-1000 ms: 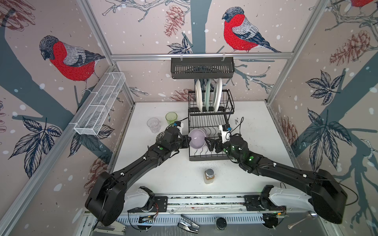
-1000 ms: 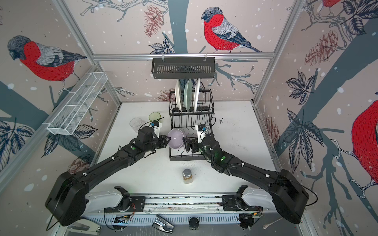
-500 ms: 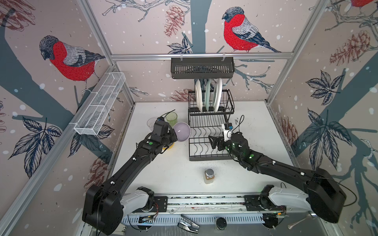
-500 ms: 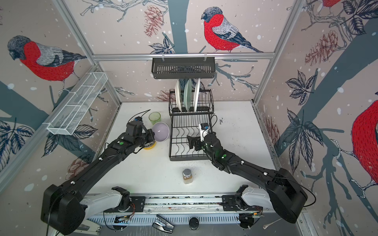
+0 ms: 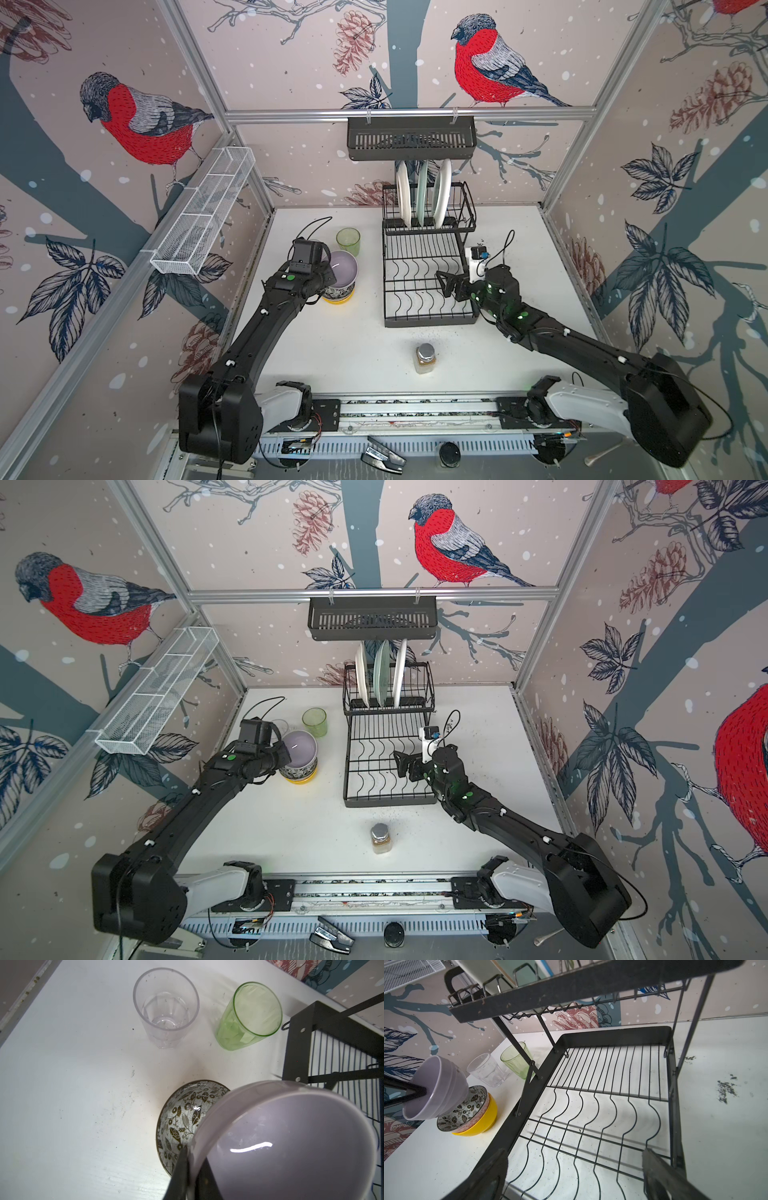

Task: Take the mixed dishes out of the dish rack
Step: 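Lower the lilac bowl into the pink patterned bowl and open the left gripper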

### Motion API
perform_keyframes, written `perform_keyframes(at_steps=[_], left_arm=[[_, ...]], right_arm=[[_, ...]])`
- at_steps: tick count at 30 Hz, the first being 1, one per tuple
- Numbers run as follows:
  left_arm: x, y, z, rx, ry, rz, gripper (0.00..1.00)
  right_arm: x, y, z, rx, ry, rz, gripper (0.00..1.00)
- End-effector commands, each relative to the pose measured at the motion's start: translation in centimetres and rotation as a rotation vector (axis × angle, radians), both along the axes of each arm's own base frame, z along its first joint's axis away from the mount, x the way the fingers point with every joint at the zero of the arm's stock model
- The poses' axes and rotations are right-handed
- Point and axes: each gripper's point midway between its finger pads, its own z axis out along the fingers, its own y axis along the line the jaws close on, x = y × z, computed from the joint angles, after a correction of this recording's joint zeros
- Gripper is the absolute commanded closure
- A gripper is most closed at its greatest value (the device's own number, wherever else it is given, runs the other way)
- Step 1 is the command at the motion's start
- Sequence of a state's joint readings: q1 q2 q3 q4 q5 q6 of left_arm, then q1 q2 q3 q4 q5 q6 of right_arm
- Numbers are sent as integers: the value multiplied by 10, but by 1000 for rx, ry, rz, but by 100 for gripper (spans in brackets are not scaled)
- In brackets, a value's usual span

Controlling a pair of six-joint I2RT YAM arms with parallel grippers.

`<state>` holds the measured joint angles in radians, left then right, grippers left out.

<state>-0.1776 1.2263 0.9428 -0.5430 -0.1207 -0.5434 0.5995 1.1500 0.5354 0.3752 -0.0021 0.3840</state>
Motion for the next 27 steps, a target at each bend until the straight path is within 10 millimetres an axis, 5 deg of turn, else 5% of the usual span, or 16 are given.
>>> perform_keyframes(at_steps=[1,9,10,12,16,19,21,27], left_arm=[[5,2,-8,18,24,8,100],[11,10,-30,64,150,58,100],[11,10,-32,70,160,57,94],[12,10,-31,74,166,50,58],[15,10,-19,81,128,33,32],[16,10,-6,85,91,20,22],[18,5,4,71,58,-8,3],[25,-11,46,-29,-114,-25,3]], right_arm=[[-1,0,8,31,-25,20,0],[2,-11,7,63,-11,14,1],[3,-11,7,69,-9,16,1],[3,-12,6,76,-1,18,0],[5,-13,8,85,-4,16,0],[6,-15,8,89,-1,12,0],[6,-14,9,95,0,15,1],[10,-14,14,103,14,5,1]])
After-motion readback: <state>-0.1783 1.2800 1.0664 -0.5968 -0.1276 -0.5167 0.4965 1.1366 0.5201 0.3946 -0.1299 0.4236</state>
